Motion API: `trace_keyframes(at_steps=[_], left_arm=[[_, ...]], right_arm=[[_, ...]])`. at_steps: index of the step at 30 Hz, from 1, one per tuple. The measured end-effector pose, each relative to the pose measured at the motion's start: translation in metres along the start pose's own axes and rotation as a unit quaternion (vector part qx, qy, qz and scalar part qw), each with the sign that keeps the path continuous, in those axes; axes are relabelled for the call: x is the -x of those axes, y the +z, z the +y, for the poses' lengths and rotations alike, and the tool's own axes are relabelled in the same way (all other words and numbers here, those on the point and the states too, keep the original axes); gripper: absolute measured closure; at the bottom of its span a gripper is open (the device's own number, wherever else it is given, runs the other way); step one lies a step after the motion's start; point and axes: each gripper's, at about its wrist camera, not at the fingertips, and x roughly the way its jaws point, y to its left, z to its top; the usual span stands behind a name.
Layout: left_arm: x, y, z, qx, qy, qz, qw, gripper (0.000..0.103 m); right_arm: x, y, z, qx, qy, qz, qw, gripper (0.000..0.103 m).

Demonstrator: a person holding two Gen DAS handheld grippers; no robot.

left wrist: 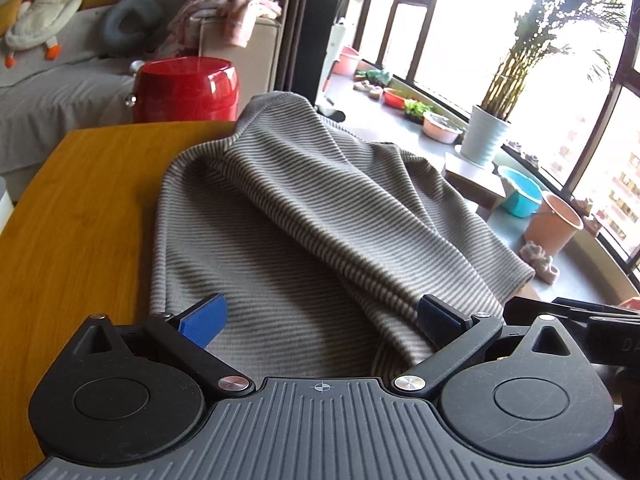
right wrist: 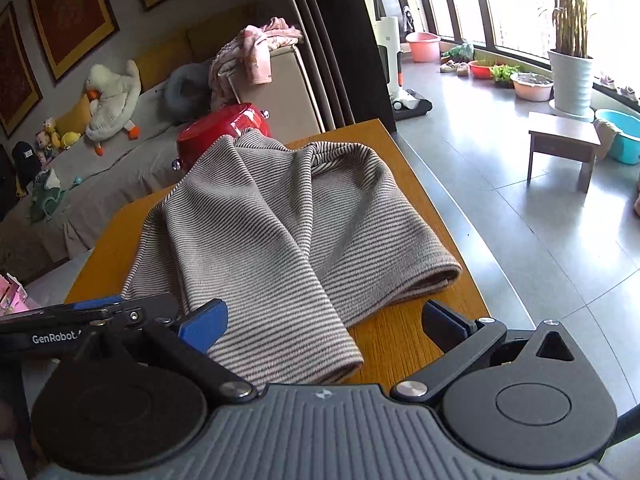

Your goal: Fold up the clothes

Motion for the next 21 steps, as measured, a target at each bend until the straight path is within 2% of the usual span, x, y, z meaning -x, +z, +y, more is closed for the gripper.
trace_keyframes(at_steps=[6,11,13,18,21], left_arm=[[-0.039,0.009,0.021,0.031,-0.015,0.013,0.9993,0.0],[-0.037,-0.002,0.024,0.011,-0.029,-0.008,0.9995,0.0],[-0.037,-0.002,0.024,0.006,-0.035,-0.007,0.9993,0.0],[-0.035,-0.002,0.028,0.006,-0.051,-0.005,0.9986,0.0],[-0.031,-0.006,0.032,0.006,-0.062,-0.004,0.9981,0.0]], right_arm=[[-0.039,0.043,0.009,0.02,0.019,0.002,1.0,0.0],[-0.081,0.079,0.016,0.021,0.017,-0.009,1.0,0.0],[-0.102,0.091,0.015,-0.002,0.036,0.001,0.999,0.0],[-0.141,0.08,0.016,-0.024,0.07,0.034,0.997,0.0],[-0.144,0.072,0.024,0.001,0.06,0.033,0.998,0.0]])
